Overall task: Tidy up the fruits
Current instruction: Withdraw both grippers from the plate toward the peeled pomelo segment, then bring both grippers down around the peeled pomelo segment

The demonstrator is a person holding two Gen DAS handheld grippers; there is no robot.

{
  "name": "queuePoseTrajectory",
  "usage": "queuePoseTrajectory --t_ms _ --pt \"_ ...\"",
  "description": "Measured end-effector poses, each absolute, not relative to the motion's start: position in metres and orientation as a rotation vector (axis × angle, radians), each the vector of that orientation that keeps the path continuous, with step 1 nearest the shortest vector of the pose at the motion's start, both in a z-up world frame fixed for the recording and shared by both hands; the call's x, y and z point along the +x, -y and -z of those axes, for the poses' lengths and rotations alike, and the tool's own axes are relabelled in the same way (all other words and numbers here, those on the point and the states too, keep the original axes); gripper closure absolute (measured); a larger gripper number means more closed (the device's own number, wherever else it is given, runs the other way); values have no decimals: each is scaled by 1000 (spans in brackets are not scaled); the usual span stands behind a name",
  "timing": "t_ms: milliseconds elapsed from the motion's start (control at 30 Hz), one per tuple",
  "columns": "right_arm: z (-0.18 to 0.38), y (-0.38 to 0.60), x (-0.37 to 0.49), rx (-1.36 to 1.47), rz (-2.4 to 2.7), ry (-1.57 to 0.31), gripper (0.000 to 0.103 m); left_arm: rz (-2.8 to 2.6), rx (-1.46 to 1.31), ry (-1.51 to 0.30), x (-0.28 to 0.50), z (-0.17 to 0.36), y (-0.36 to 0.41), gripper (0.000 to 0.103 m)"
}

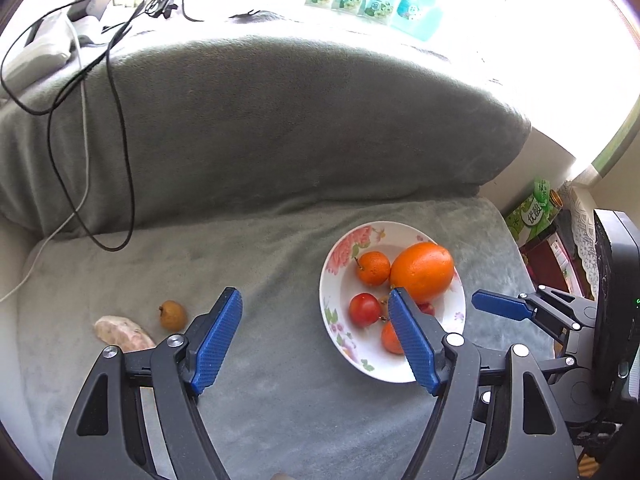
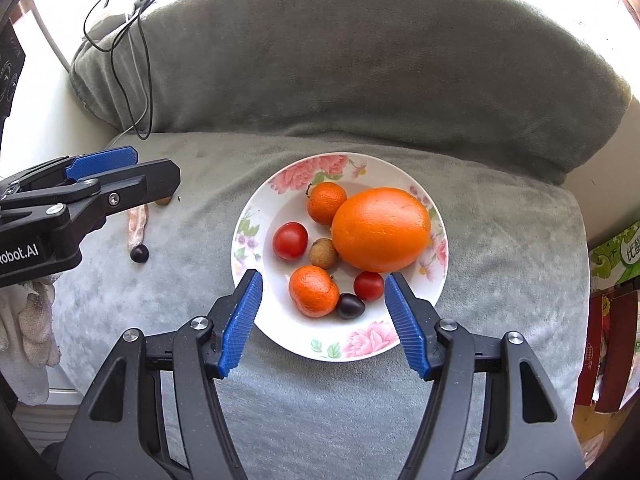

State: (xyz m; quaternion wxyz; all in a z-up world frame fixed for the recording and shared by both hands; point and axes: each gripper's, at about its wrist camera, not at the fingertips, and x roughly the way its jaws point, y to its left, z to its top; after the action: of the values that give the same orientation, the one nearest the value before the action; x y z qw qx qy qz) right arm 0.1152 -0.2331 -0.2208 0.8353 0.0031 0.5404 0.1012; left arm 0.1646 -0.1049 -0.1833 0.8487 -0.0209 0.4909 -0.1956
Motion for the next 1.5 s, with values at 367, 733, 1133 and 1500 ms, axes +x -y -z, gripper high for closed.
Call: queuePoseTrajectory --t_ms 367,733,1133,1500 --pt "219 207 130 85 -331 -1180 37 288 -173 -1027 140 192 32 28" --pt "219 156 159 128 -518 -1218 37 168 -300 -1048 117 214 -35 28" --pt "243 87 174 80 -652 -1285 37 79 -413 -1071 120 233 -84 28" --pt "268 41 177 -9 -710 -1317 39 70 -469 -1090 142 250 -103 30"
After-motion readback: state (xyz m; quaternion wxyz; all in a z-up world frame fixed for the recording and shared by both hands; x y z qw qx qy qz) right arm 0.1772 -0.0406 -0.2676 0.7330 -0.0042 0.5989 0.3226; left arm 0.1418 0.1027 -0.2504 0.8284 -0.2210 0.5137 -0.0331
